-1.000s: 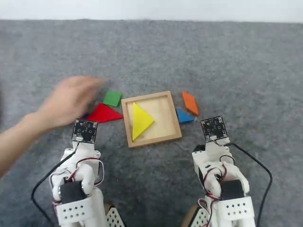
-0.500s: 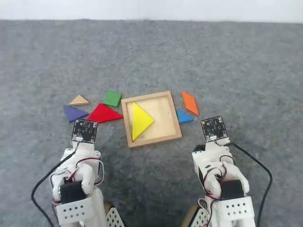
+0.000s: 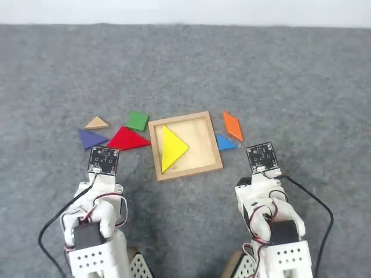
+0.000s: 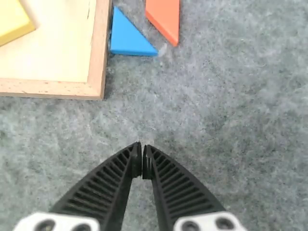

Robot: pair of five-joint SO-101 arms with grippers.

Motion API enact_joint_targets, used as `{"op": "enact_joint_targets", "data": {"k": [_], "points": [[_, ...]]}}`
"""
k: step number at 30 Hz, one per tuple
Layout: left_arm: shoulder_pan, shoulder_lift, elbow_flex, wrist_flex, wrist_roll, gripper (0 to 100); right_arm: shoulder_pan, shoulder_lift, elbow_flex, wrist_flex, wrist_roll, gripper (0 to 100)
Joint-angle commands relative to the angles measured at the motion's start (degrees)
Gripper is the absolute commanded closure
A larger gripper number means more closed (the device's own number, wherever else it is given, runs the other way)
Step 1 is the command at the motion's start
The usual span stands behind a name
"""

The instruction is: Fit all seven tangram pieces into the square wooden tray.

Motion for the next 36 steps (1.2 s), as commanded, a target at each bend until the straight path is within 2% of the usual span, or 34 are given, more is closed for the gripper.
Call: {"op": "enact_joint_targets", "data": {"k": [1, 12, 15, 19, 20, 30, 36], "points": [[0.00, -1.05, -0.57, -0.35, 0.53, 99, -0.40, -1.10, 0.97, 0.66, -0.44, 98.0], [-0.79, -1.05, -0.57, -0.53, -0.44, 99, -0.48, -1.10, 0.97, 0.66, -0.79, 98.0], [-2.55, -1.05, -0.57, -2.11, -6.68, 99, -0.48, -1.10, 0.97, 0.66, -0.79, 98.0], [-4.04, -1.05, -0.57, -6.77, -20.57, 99, -0.48, -1.10, 0.97, 0.66, -0.79, 98.0], [-4.04, -1.05, -0.57, -7.91, -21.27, 99, -0.48, -1.10, 0.97, 0.66, -0.79, 98.0], [-2.11, -0.88, -2.24, -12.04, -20.04, 98, -0.48, -1.10, 0.97, 0.66, -0.79, 98.0], [-0.44, 1.32, -8.40, -14.15, -16.88, 98, -0.48, -1.10, 0.97, 0.66, -0.79, 98.0]]}}
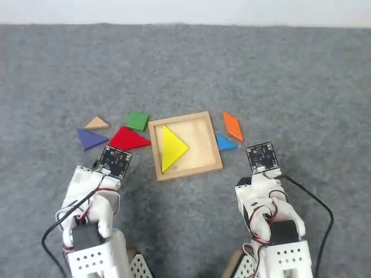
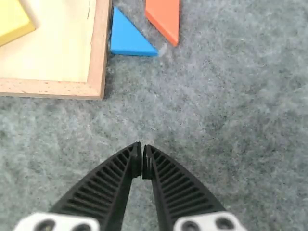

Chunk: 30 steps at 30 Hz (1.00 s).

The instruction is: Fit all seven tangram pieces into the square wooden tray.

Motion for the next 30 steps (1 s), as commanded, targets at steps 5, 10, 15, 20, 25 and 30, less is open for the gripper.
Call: {"op": "enact_joint_targets", "data": {"k": [5, 10, 15, 20, 25, 30], "points": [[4.31, 17.76, -20.62, -2.73, 7.47, 98, -0.48, -1.10, 0.97, 0.66, -0.79, 98.0], [12.04, 46.07, -37.14, -2.73, 12.22, 98, -0.48, -1.10, 0.97, 0.66, -0.70, 98.0], [16.79, 71.12, -50.95, -2.73, 12.13, 98, -0.48, -1.10, 0.97, 0.66, -0.53, 98.0], [16.79, 89.23, -62.20, -2.46, 12.48, 98, -0.48, -1.10, 0.97, 0.66, -0.53, 98.0], [16.70, 100.31, -66.07, -2.37, 20.40, 93, -0.48, -1.10, 0.97, 0.66, -0.53, 98.0], [13.63, 99.87, -67.38, 0.26, 23.65, 93, -0.48, -1.10, 0.97, 0.66, -0.53, 98.0]]}}
